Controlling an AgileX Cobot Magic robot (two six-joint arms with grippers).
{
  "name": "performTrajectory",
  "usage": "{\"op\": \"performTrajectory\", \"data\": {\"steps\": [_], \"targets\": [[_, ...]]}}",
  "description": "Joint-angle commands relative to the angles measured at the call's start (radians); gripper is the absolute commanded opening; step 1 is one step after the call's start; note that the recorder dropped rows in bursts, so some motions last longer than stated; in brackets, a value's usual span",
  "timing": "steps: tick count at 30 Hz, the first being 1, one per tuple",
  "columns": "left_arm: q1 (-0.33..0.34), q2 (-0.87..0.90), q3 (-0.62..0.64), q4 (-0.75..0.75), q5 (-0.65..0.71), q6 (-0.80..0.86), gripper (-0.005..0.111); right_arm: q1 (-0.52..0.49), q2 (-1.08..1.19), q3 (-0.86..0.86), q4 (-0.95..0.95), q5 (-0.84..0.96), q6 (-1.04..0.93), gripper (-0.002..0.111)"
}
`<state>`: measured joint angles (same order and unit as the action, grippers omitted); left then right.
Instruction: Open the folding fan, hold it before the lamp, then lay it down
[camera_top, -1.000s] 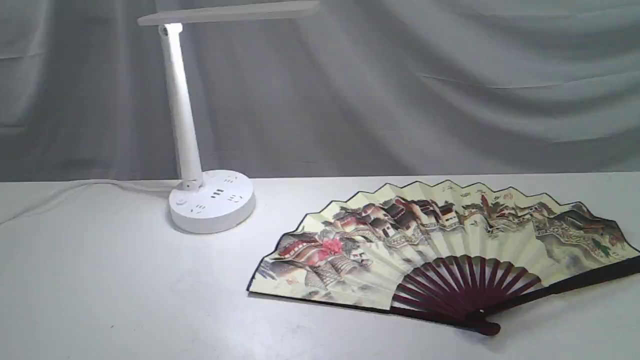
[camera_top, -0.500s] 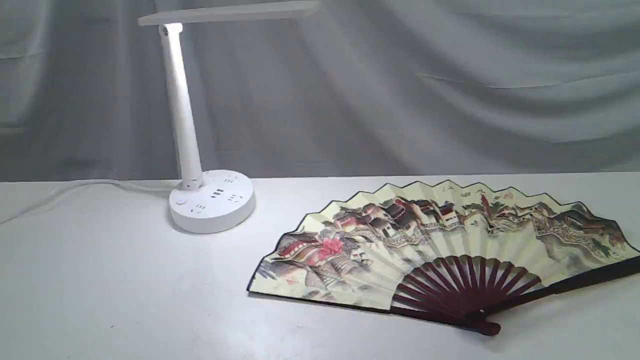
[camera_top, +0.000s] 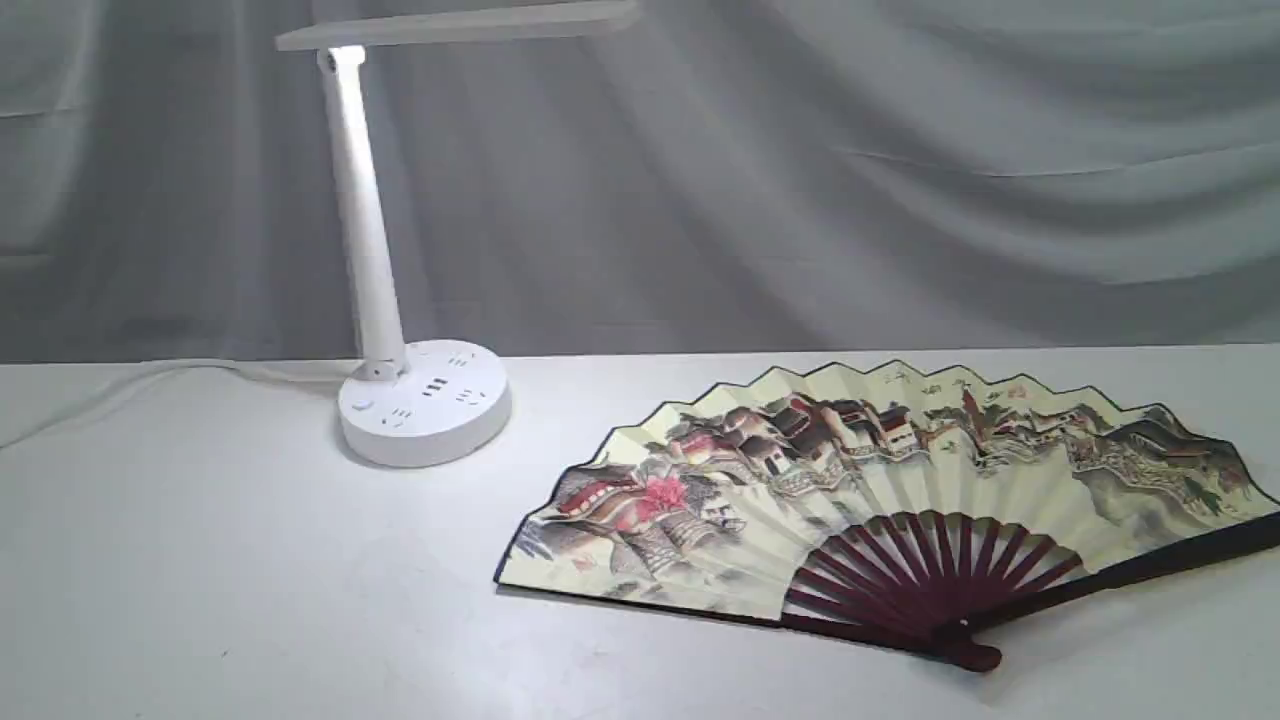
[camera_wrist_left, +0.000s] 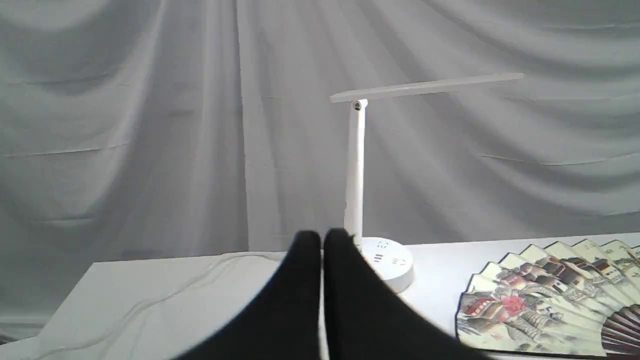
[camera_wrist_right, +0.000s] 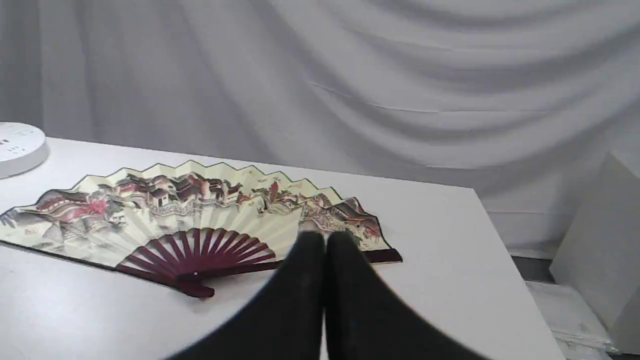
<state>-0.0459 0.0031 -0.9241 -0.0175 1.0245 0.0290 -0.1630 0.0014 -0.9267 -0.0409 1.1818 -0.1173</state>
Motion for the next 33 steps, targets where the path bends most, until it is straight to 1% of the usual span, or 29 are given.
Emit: {"op": "performTrajectory", "data": {"steps": [1,4,8,13,21,25,31,33], "targets": [[0.000,-0.003,0.005,-0.009,0.005,-0.003,0.000,0.014,-0.001,0.006,-0.027,0.004,-0.005,0.000],[0.000,-0.003,0.007,-0.009,-0.005,-0.003,0.000,0.014,-0.001,0.008,-0.027,0.002,0.015,0.000],[0.000,-0.003,0.054,-0.009,-0.078,0.001,0.000,0.014,-0.001,0.054,-0.027,-0.042,0.025,0.000],[0.000,-0.003,0.181,-0.009,-0.197,0.001,0.000,0.014,-0.001,0.164,-0.027,-0.141,0.044,0.000],[0.000,-0.003,0.442,-0.011,-0.349,-0.004,0.000,0.014,-0.001,0.364,0.000,-0.333,0.044,0.000],[0.000,-0.003,0.550,0.003,-0.477,-0.001,0.000,0.014,-0.001,0.460,0.007,-0.467,0.047,0.000],[0.000,-0.003,0.650,0.003,-0.655,-0.003,0.000,0.014,-0.001,0.596,0.007,-0.631,0.047,0.000],[0.000,-0.003,0.661,0.003,-0.667,-0.003,0.000,0.014,-0.001,0.634,0.007,-0.659,0.047,0.000]]}}
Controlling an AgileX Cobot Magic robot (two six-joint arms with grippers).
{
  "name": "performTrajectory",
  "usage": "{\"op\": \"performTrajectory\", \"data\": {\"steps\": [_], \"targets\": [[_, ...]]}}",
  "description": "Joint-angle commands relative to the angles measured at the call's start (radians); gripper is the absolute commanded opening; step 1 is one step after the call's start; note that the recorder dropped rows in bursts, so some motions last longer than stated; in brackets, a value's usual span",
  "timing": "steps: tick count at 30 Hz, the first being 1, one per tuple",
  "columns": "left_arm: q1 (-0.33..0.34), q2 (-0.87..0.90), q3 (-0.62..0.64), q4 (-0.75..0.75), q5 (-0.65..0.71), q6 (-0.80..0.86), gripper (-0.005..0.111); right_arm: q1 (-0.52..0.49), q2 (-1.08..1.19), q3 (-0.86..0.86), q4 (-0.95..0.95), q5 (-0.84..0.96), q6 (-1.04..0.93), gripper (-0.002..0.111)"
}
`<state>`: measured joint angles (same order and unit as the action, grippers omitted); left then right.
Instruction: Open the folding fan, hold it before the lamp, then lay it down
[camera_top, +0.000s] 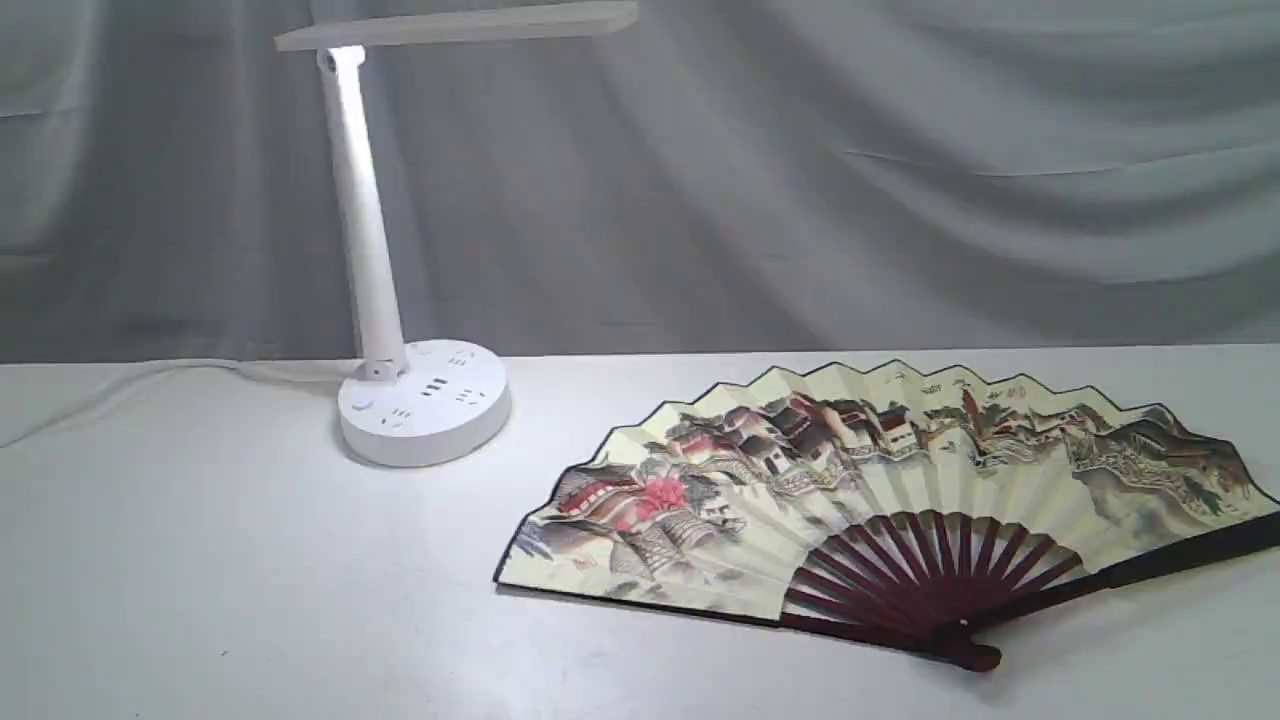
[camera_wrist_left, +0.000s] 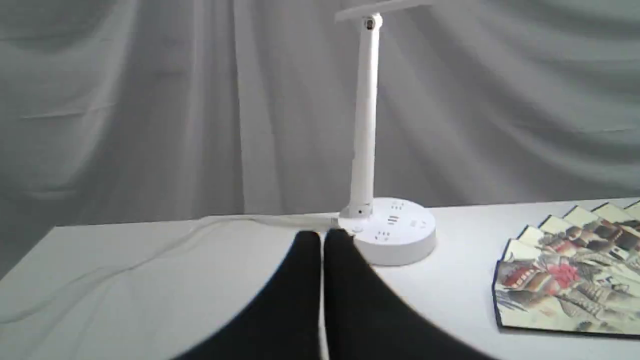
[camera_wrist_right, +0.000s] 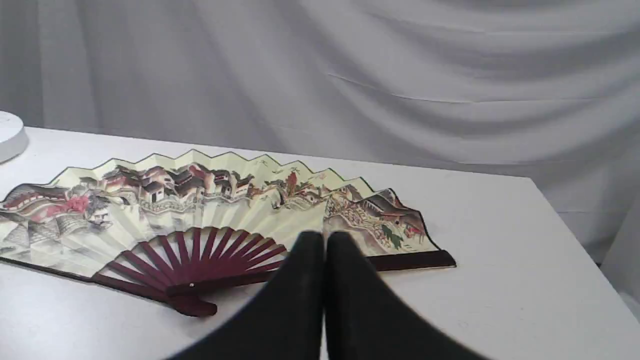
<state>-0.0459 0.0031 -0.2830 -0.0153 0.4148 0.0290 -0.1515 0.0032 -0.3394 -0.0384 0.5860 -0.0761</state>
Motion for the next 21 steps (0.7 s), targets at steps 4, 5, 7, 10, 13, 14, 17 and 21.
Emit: {"op": "performTrajectory", "data": {"steps": [4,5,7,10,13,14,17,21], "targets": [[0.000,-0.003,0.036,0.001,-0.087,0.000,0.000,0.002,-0.003,0.121,0.005,-0.082,0.006,0.000],[0.000,-0.003,0.038,0.003,-0.087,0.002,0.000,0.002,-0.003,0.137,0.005,-0.082,0.006,0.000],[0.000,-0.003,0.038,0.003,-0.087,0.002,0.000,0.002,-0.003,0.170,0.010,-0.125,0.006,0.000],[0.000,-0.003,0.046,-0.010,-0.092,-0.004,0.000,0.002,-0.003,0.201,0.044,-0.152,0.006,0.000],[0.000,-0.003,0.082,0.001,-0.138,-0.002,0.000,0.002,-0.003,0.223,0.049,-0.160,0.006,0.000],[0.000,-0.003,0.102,0.001,-0.165,-0.002,0.000,0.002,-0.003,0.225,0.049,-0.163,0.006,0.000],[0.000,-0.003,0.169,0.001,-0.241,-0.002,0.000,0.002,-0.003,0.225,0.049,-0.178,0.006,0.000],[0.000,-0.003,0.225,0.001,-0.264,-0.002,0.000,0.002,-0.003,0.225,0.049,-0.178,0.006,0.000]]}}
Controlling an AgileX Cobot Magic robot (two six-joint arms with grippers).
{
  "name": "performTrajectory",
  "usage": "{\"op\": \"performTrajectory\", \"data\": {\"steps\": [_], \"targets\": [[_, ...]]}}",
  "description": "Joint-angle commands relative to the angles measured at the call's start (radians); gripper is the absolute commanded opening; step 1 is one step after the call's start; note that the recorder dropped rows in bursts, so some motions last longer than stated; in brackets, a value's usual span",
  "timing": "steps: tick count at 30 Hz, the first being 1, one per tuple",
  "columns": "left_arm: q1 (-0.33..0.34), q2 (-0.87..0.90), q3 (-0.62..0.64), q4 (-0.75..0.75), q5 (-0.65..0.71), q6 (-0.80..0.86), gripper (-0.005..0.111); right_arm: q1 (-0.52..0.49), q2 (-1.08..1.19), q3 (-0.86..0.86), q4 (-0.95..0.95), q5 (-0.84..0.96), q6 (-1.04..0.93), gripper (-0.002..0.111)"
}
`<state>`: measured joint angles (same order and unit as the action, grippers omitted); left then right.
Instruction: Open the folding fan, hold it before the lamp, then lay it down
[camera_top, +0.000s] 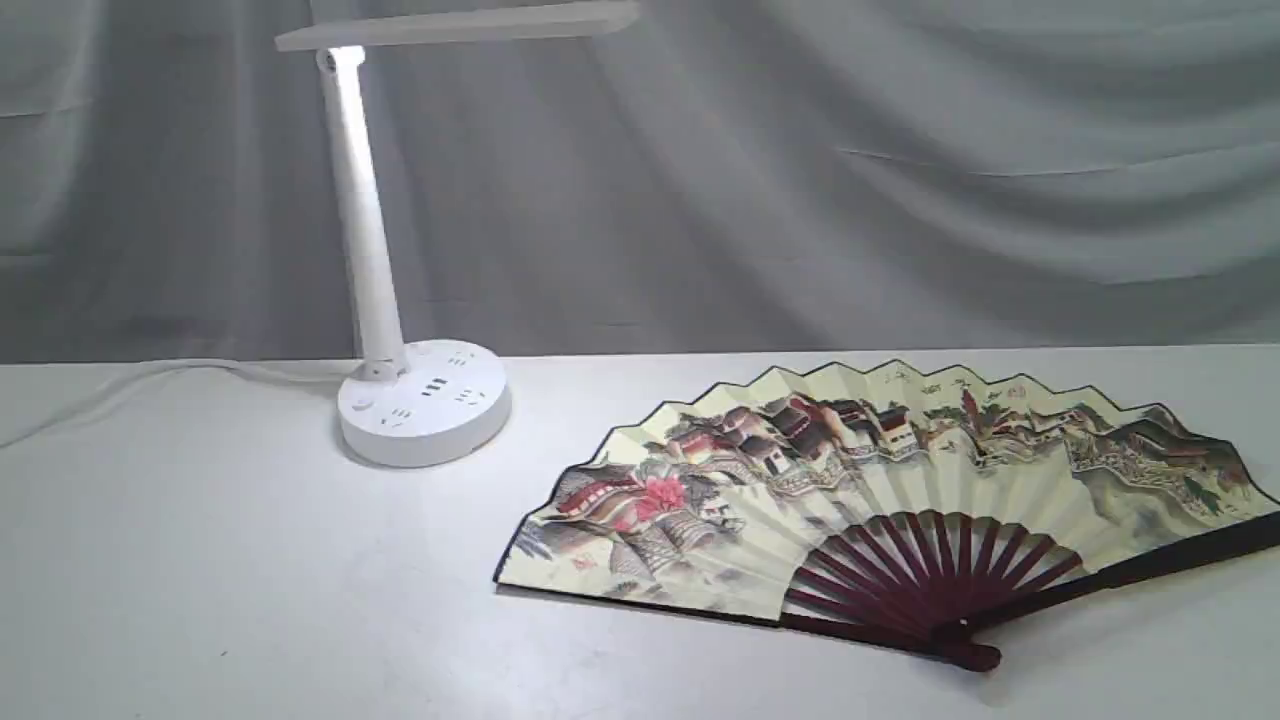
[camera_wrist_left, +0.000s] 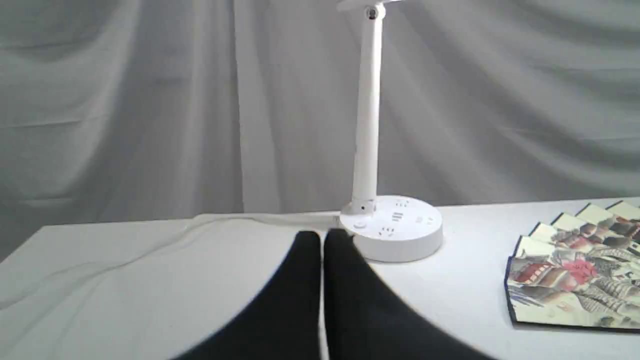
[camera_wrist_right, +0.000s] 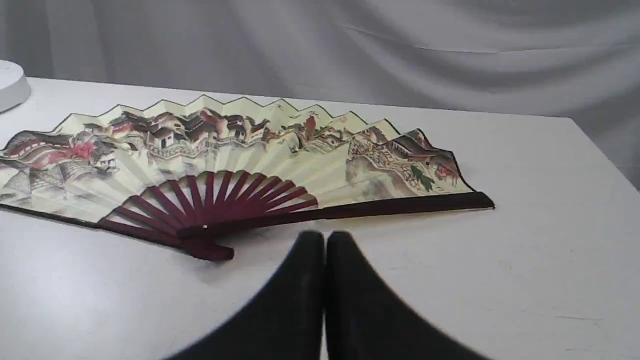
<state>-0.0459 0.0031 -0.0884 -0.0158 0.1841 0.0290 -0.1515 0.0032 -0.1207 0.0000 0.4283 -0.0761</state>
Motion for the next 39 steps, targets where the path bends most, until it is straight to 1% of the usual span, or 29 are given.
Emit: {"op": "performTrajectory", "data": {"steps": [1,5,12,19,21,24,39], "targets": [[0.000,-0.003,0.038,0.001,-0.033,-0.002,0.000,0.002,-0.003,0.006,0.011,-0.021,0.006,0.000],[0.000,-0.003,0.064,0.001,-0.026,-0.002,0.000,0.002,-0.003,0.006,0.011,-0.021,0.006,0.000],[0.000,-0.003,0.073,0.001,-0.030,-0.002,0.000,0.002,-0.003,0.006,0.011,-0.028,0.006,0.000],[0.000,-0.003,0.073,0.001,-0.030,-0.002,0.000,0.002,-0.003,0.006,0.011,-0.114,0.006,0.000],[0.000,-0.003,0.073,0.001,-0.030,-0.002,0.000,0.002,-0.003,0.006,0.011,-0.114,0.006,0.000],[0.000,-0.003,0.073,0.001,-0.030,-0.002,0.000,0.002,-0.003,0.006,-0.043,-0.114,-0.001,0.000],[0.000,-0.003,0.073,0.001,-0.028,-0.002,0.000,0.002,-0.003,0.007,-0.045,-0.114,-0.004,0.000]]}}
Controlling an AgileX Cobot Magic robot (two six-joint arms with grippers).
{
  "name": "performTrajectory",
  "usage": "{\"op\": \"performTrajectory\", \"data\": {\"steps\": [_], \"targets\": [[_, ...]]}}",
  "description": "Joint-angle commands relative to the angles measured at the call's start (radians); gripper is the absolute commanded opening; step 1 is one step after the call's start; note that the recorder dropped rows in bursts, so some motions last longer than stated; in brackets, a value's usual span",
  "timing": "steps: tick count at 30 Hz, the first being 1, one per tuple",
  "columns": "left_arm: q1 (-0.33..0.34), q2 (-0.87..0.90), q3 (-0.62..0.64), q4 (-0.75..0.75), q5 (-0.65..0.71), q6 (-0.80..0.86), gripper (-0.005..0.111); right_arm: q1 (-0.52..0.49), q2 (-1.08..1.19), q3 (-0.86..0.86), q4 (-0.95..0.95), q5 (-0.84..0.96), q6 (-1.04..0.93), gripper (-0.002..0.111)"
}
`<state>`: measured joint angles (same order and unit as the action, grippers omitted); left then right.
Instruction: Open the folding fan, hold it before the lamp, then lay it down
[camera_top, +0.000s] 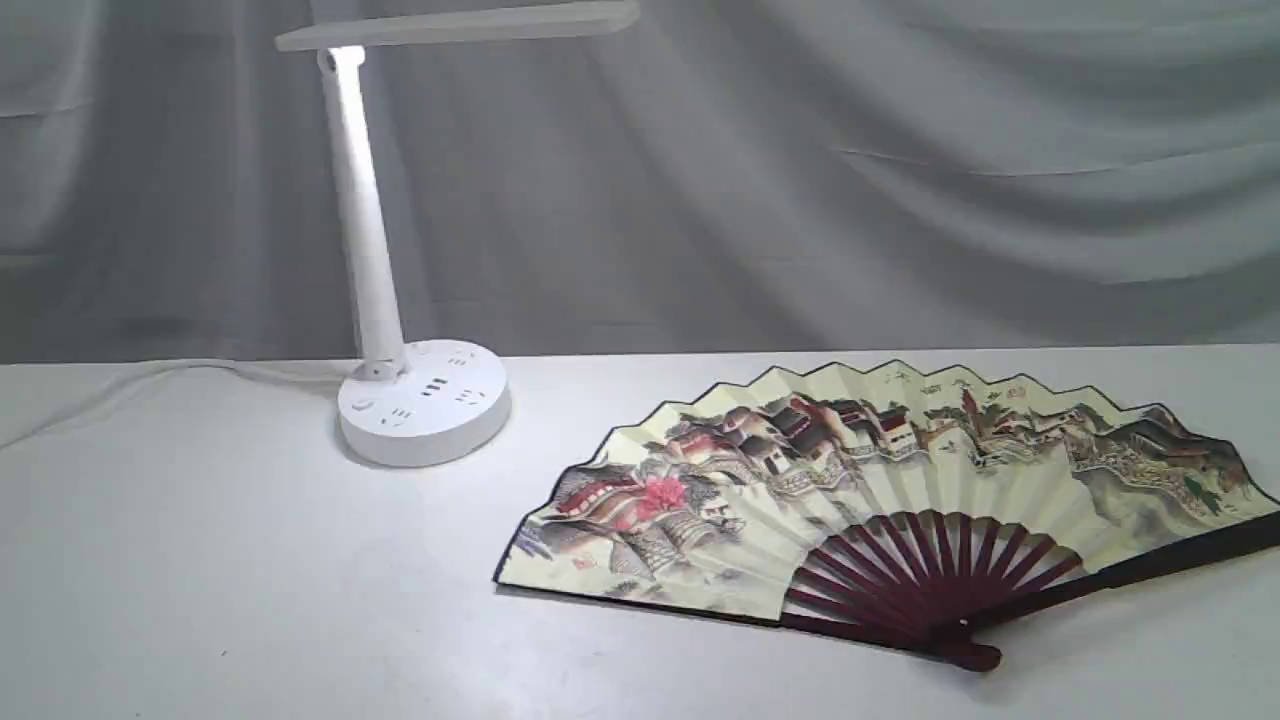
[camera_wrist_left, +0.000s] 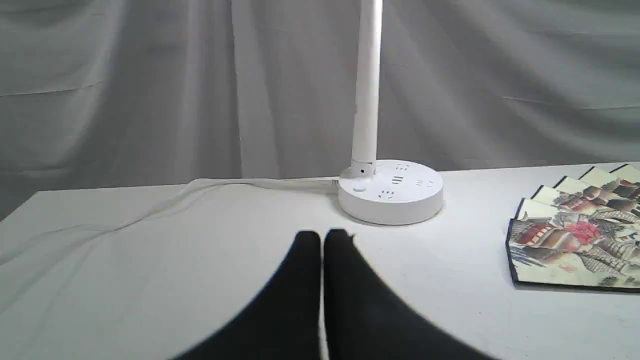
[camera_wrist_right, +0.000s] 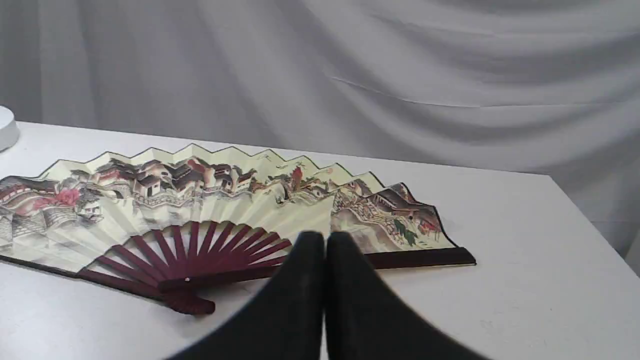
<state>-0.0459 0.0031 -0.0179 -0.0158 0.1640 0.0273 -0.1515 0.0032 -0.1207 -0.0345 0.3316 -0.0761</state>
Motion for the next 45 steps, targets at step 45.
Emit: {"op": "performTrajectory", "data": {"steps": [45], "targets": [[0.000,-0.003,0.018,0.001,0.019,0.000,0.000,0.002,-0.003,0.121,-0.007,-0.141,-0.020,0.000]]}}
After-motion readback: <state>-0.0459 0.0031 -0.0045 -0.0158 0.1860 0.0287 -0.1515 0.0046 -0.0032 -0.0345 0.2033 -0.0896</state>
